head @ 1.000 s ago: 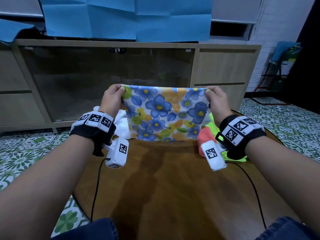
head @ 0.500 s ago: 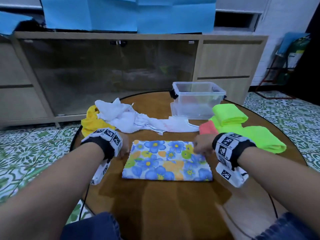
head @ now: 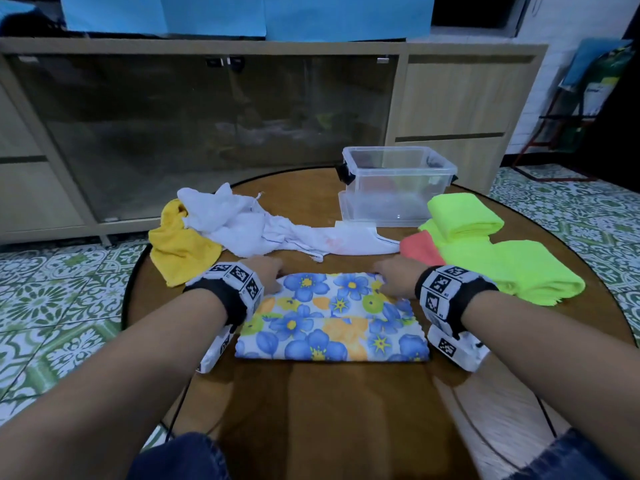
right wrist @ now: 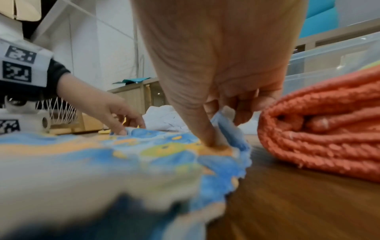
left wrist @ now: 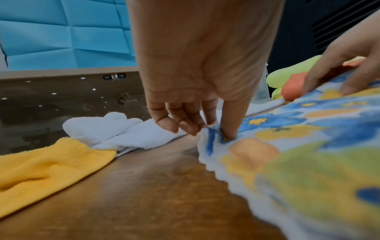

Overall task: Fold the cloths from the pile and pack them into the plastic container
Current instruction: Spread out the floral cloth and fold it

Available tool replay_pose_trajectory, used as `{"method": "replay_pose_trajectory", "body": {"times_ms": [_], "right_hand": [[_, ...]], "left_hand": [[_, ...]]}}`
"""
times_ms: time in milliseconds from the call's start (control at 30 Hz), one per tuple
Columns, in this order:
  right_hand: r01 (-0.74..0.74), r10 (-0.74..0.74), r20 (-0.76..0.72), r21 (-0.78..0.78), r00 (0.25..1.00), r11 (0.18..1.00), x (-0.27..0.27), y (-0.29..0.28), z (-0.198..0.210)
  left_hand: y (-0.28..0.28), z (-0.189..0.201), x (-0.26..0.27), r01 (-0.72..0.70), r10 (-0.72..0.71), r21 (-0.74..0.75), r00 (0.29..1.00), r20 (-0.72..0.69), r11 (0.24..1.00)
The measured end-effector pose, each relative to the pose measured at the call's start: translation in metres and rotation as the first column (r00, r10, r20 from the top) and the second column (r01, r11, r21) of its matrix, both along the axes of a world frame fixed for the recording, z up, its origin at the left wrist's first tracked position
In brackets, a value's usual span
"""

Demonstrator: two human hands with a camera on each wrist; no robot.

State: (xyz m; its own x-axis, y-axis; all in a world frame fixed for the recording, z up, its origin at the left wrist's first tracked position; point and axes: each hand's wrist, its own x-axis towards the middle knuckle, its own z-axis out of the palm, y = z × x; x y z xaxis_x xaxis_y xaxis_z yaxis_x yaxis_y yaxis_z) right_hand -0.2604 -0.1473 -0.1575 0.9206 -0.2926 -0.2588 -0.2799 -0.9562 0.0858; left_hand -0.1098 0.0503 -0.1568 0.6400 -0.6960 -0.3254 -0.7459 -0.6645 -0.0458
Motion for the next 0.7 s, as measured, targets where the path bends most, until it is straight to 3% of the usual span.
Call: {"method": "replay_pose_trajectory", "body": {"times_ms": [100,267,500,600,700], "right_hand": [[0.027,-0.029,0.030,0.065,0.999,0.998,-0.005,0.000,0.010],[0.040,-0.084,0.132,0.309,0.988,0.950,-0.013,0.000,0.020],[0.037,-0.069,0.144,0.217,0.987,0.975,-0.019,0.002,0.027],[-0.040,-0.037,0.342,0.216,0.939,0.976,-0.013,0.013,0.032],[-0.171,-0.111,0.533,0.451,0.839,0.876,0.002,0.037,0.036]], "left_hand": [[0.005,0.003,0.001,-0.037,0.034,-0.072,0.998,-0.048,0.997],[0.019,0.014,0.010,-0.158,0.102,-0.230,0.966,-0.238,0.960],[0.030,0.022,0.012,-0.102,0.060,-0.364,0.990,-0.124,0.926],[0.023,0.033,0.006,-0.113,0.000,-0.517,0.977,-0.212,0.849],[0.010,0.047,-0.007,-0.159,-0.104,-0.604,0.920,-0.378,0.781]]}}
